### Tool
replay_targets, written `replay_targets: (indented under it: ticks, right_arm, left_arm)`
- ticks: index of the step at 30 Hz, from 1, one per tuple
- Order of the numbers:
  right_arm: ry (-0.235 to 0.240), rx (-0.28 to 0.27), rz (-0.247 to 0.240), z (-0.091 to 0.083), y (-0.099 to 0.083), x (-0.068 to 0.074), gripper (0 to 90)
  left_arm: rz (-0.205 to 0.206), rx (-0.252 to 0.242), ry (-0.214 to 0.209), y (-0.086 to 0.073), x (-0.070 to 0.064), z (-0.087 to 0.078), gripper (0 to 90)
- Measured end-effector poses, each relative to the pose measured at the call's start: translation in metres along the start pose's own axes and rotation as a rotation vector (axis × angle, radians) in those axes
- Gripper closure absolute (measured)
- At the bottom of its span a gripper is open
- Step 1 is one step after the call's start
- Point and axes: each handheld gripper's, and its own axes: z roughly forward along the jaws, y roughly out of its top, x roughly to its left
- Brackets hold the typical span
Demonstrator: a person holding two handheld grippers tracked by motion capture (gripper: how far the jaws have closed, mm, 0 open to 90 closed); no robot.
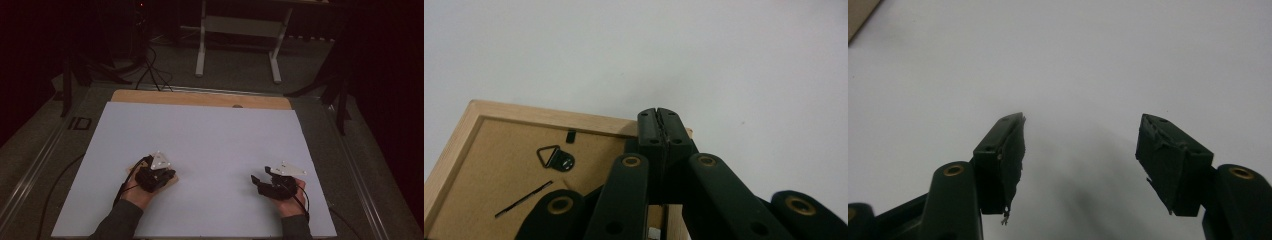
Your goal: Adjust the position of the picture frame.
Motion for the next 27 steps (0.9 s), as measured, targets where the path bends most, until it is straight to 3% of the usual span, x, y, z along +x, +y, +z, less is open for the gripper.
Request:
replay_targets:
  ticks: [3, 9, 12, 14, 18, 22, 27]
  right_arm:
    - [0.000, -0.003, 0.002, -0.001, 0.000, 0.000, 35.5]
    - [-0.005, -0.009, 0.009, -0.003, -0.001, -0.002, 35.4]
    - [-0.005, -0.009, 0.009, -0.003, -0.001, -0.002, 35.4]
    - [-0.005, -0.009, 0.008, -0.003, -0.001, -0.002, 35.4]
    - [-0.005, -0.009, 0.006, -0.002, -0.001, -0.002, 35.4]
    - [-0.005, -0.009, 0.007, -0.003, -0.001, -0.002, 35.3]
    - [-0.005, -0.010, 0.009, -0.003, -0.001, -0.002, 35.1]
  left_arm:
    - [0.009, -0.002, 0.001, 0.001, 0.000, 0.001, 89.3]
    - [-0.025, -0.030, 0.031, -0.004, 0.008, -0.010, 76.6]
    - [-0.059, -0.065, 0.054, -0.007, 0.014, -0.023, 71.2]
    - [-0.092, -0.083, 0.091, -0.014, 0.023, -0.034, 65.9]
    - [-0.101, -0.086, 0.136, -0.025, 0.031, -0.046, 56.1]
    - [-0.147, -0.093, 0.165, -0.036, 0.037, -0.054, 52.4]
    - [-0.168, -0.088, 0.192, -0.046, 0.041, -0.062, 50.9]
